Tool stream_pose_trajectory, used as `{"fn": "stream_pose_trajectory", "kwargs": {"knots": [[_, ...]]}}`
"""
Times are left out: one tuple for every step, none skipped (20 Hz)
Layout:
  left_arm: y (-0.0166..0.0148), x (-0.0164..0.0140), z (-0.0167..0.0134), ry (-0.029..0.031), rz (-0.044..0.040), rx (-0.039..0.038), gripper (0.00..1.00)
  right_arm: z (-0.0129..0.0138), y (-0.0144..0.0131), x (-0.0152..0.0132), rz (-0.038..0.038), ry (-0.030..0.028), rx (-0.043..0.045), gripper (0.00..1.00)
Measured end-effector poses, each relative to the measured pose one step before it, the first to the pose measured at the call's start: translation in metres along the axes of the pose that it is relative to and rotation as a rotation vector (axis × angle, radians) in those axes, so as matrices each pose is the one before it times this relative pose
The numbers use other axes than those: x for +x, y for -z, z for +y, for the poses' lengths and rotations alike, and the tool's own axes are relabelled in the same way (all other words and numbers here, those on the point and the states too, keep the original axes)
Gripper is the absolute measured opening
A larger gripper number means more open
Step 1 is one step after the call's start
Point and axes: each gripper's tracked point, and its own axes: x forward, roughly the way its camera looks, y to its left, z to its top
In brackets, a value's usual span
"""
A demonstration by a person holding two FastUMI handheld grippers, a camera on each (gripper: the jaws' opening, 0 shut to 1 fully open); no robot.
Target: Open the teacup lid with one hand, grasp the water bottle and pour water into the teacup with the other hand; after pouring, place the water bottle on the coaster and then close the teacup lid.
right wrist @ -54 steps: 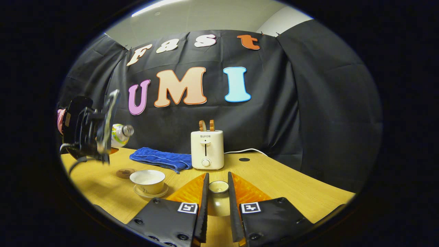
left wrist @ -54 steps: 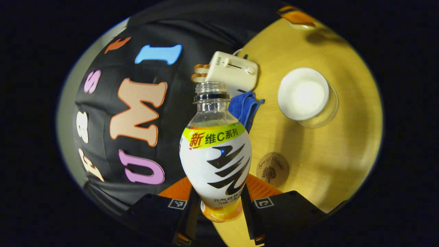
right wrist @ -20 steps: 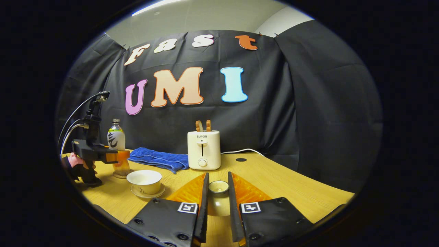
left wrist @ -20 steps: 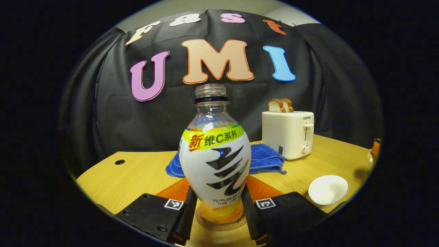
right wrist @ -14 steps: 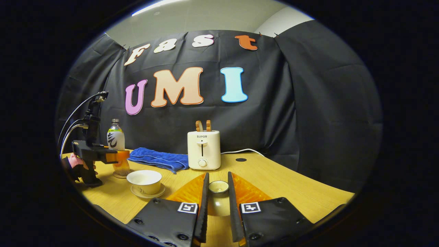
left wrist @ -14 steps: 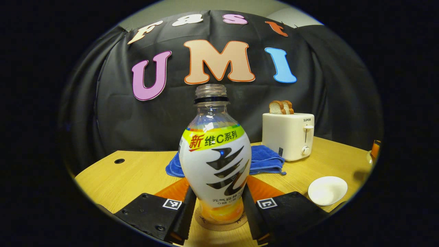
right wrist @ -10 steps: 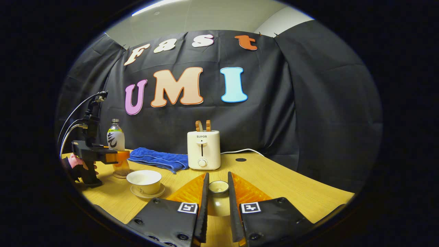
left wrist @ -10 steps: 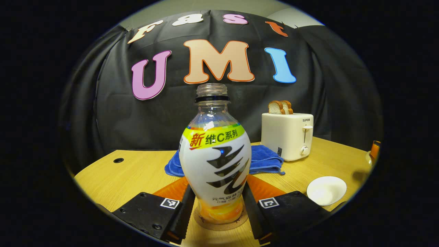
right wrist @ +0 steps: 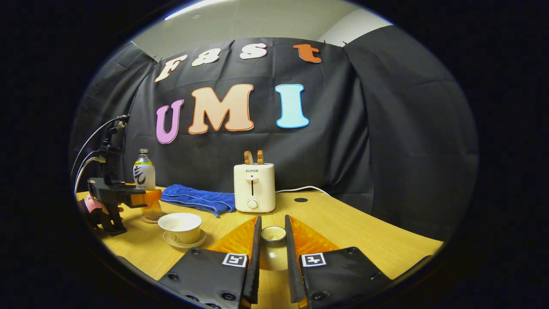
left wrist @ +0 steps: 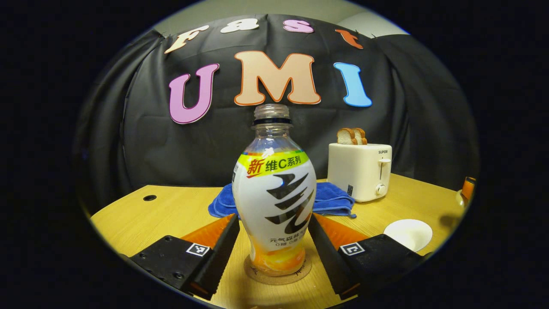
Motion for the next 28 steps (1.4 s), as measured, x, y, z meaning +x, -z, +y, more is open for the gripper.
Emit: {"fn": "stream_pose_trajectory", "kwargs": {"knots": [[-0.00087,-0.0018,-0.00241,0.00506,-0.0069,0.01105,0.94,0.00027,0.00044,0.00026,-0.00002,-0.00003,-0.00022,0.32],[-0.00272,-0.00366,0.00043,0.00152,-0.0144,0.00921,0.94,0.00009,-0.00047,0.00006,0.00002,0.00006,0.00002,0.32],[-0.00216,-0.00378,-0.0008,0.00301,-0.0116,0.00531,0.94,-0.00034,0.00039,0.00027,-0.00023,0.00139,-0.00007,0.32],[-0.00057,-0.0042,-0.0007,0.00156,-0.0118,-0.00038,0.94,-0.00011,-0.00039,0.00039,-0.00049,0.00118,-0.00019,0.32],[-0.00175,-0.00519,-0.00039,0.00403,-0.00879,-0.00572,0.94,0.00012,0.00025,-0.00058,0.00037,-0.00091,0.00004,0.31],[-0.00188,-0.00503,0.00086,-0.00113,-0.01688,-0.01521,0.94,0.00087,-0.00019,-0.0004,0.00042,-0.00227,-0.00019,0.32],[-0.00273,-0.00542,0.00179,-0.00022,-0.01586,-0.01926,0.94,0.00018,-0.00012,0.00044,-0.00107,-0.00121,-0.00023,0.32],[-0.00212,-0.006,0.00166,-0.00022,-0.02115,-0.01579,0.94,0.00087,-0.00031,-0.00058,0.0006,-0.00371,0.00011,0.31],[-0.0032,-0.00496,0.00046,0.00335,-0.01313,0.01121,0.94,0.00135,-0.0005,0.00038,-0.00427,-0.00295,0.00065,0.31],[0.00357,-0.00669,0.00069,0.00892,0.00719,-0.00607,0.93,0.00156,-0.00011,0.00052,0.00236,-0.0034,-0.00013,0.32],[0.0,-0.00666,0.00013,0.00271,-0.00117,0.00081,0.93,0.00136,0.00062,-0.00132,-0.00122,-0.00368,0.00078,0.31],[-0.00225,-0.00464,0.00418,-0.00303,-0.00628,0.00001,0.94,0.00433,0.00027,0.00055,0.00188,-0.01259,0.00027,0.31],[-0.00063,-0.00543,0.0025,-0.00497,0.00271,0.00103,0.93,0.00746,0.0013,0.0003,0.00334,-0.02147,0.00094,0.31],[0.00139,-0.00619,0.00636,-0.01644,-0.00121,0.00061,0.93,0.00753,0.00034,0.00147,0.00214,-0.02292,0.0007,0.32],[-0.00068,-0.00593,0.00789,-0.02452,0.00038,0.00167,0.93,0.00809,0.00033,0.00171,0.0004,-0.02393,0.00118,0.31],[0.00039,-0.00514,0.00911,-0.03343,0.00201,0.00053,0.93,0.00833,-0.00015,0.00246,0.00223,-0.02398,0.00062,0.32],[0.00024,-0.00494,0.0092,-0.03402,0.00252,0.00149,0.93,0.00885,0.00136,0.00248,0.00221,-0.02263,0.00076,0.32],[0.00035,-0.00575,0.00864,-0.03662,0.00148,0.00094,0.93,0.00765,0.00076,0.00364,0.00266,-0.01693,0.00048,0.32],[-0.0004,-0.00636,0.0086,-0.03265,-0.00179,-0.0014,0.93,0.00757,-0.00021,0.00331,-0.00187,-0.01414,0.00082,0.31],[-0.00023,-0.00328,0.00743,-0.02885,-0.00098,0.00188,0.93,0.00797,0.00004,0.00325,0.00025,-0.01639,0.0005,0.31],[0.00044,-0.00506,0.00689,-0.02632,0.00236,0.00167,0.93,0.00891,0.00052,0.00336,0.00035,-0.01936,0.00115,0.31],[0.00027,-0.00225,0.00608,-0.02547,-0.00022,-0.00018,0.93,0.00904,0.00126,0.00336,0.00354,-0.02083,0.00025,0.31],[-0.00027,-0.00261,0.0061,-0.02669,0.0011,0.0011,0.93,0.00872,0.00113,0.00447,0.00131,-0.02006,0.00094,0.32],[-0.00007,-0.00297,0.00704,-0.03061,-0.00211,0.00071,0.93,0.00851,-0.00088,0.00459,-0.00072,-0.01912,0.00102,0.31],[0.00024,-0.002,0.00542,-0.02323,0.00364,0.00133,0.93,0.00733,0.00111,0.00564,0.002,-0.01715,0.00043,0.32],[0.00041,-0.00247,0.00241,-0.01484,0.00061,-0.00304,0.93,0.00764,0.00023,0.00464,0.00033,-0.01982,0.00086,0.32],[0.00001,-0.00201,0.00343,-0.01802,0.00042,0.00151,0.93,0.00787,0.00098,0.00581,0.00408,-0.01908,0.00101,0.31],[0.00029,-0.00061,0.0057,-0.02347,-0.00182,0.0015,0.93,0.0066,0.00101,0.00459,0.00088,-0.017,0.0001,0.31]]}}
